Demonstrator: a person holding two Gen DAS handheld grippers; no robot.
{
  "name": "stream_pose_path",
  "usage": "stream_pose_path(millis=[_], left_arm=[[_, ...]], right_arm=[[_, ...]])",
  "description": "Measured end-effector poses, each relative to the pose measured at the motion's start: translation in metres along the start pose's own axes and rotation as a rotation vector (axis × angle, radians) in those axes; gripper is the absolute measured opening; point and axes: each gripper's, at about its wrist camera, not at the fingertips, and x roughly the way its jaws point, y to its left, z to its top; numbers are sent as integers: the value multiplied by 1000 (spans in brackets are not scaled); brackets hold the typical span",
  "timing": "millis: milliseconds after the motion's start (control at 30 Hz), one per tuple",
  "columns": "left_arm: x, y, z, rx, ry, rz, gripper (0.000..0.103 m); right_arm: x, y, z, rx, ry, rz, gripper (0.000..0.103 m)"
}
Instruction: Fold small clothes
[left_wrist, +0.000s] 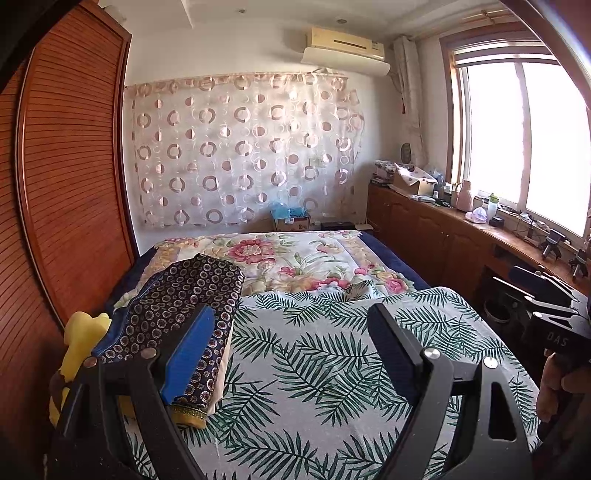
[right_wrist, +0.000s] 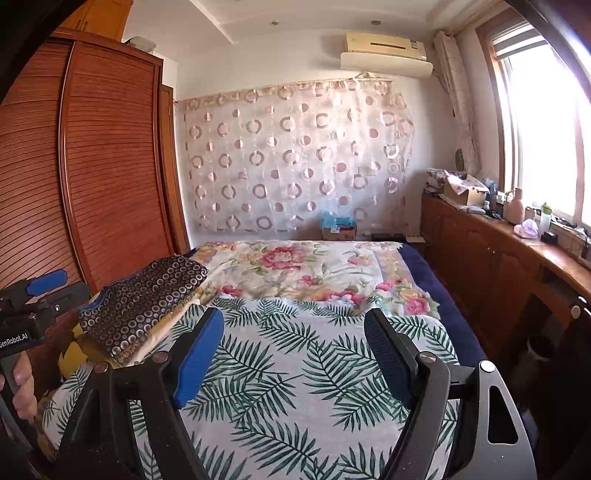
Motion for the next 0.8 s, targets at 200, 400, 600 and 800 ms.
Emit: stream_pose_path(millis=[200, 400, 600, 800], left_arm=[[-1, 0, 1, -2, -1, 1, 85], [-1, 1, 1, -2, -1, 2, 85], [-1, 1, 2, -2, -2, 2, 85], [-1, 2, 2, -1, -4, 2, 85]], right_arm=[[0, -3, -1, 1, 1, 2, 80], [0, -3, 0, 0, 1, 1, 80], [0, -4, 1, -2, 0, 4, 80], [-1, -9, 0, -2, -5, 8, 80]])
